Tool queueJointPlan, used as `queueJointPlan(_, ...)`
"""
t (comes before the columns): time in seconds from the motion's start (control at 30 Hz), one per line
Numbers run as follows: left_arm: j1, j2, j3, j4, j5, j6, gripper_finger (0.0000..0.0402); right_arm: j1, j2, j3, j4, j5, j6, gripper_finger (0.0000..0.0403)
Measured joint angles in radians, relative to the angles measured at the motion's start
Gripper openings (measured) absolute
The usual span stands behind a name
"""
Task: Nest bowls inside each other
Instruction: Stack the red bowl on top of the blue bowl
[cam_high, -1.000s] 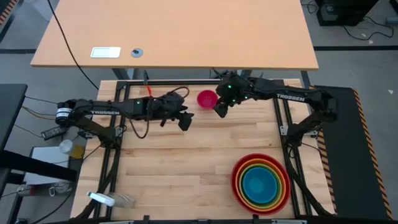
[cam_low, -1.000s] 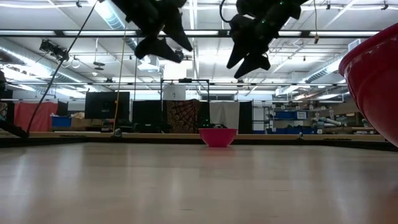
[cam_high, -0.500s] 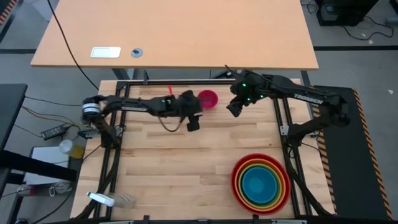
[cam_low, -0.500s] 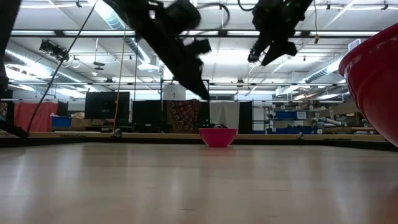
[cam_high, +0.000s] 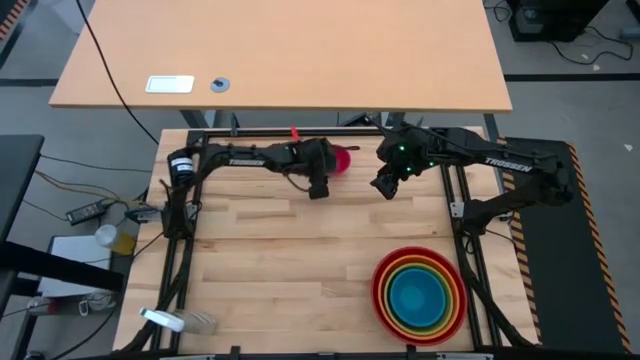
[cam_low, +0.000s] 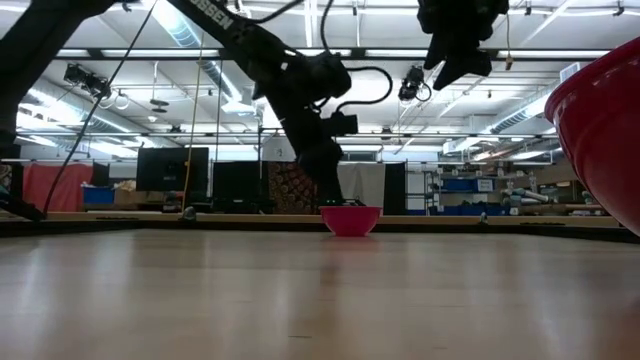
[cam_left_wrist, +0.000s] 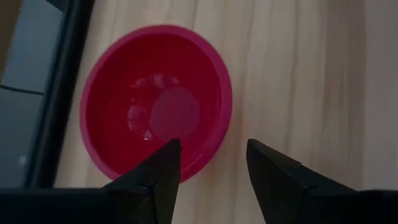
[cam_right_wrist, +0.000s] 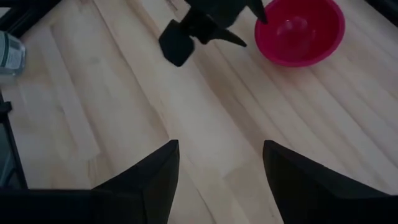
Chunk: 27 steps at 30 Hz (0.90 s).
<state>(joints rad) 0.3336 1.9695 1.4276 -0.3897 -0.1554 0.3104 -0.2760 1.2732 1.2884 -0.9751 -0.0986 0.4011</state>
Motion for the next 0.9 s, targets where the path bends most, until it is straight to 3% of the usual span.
queueJointPlan(0.17,0.042,0.028,0.001,-0.022,0.095,-0.004,0.0185,0.000,0.000,0.000,0.000,0.000,0.000,0.0234)
queueJointPlan(0.7,0.124,0.076,0.000,0.090,0.052,-0.342,0.0172,0.009,0.000,0.000,0.026,0.001,0.008,0.0221)
queueJointPlan(0.9,0.099,0.064,0.000,0.094,0.101,-0.249,0.0171,0.019,0.000,0.000,0.033,0.007,0.015,0.0219)
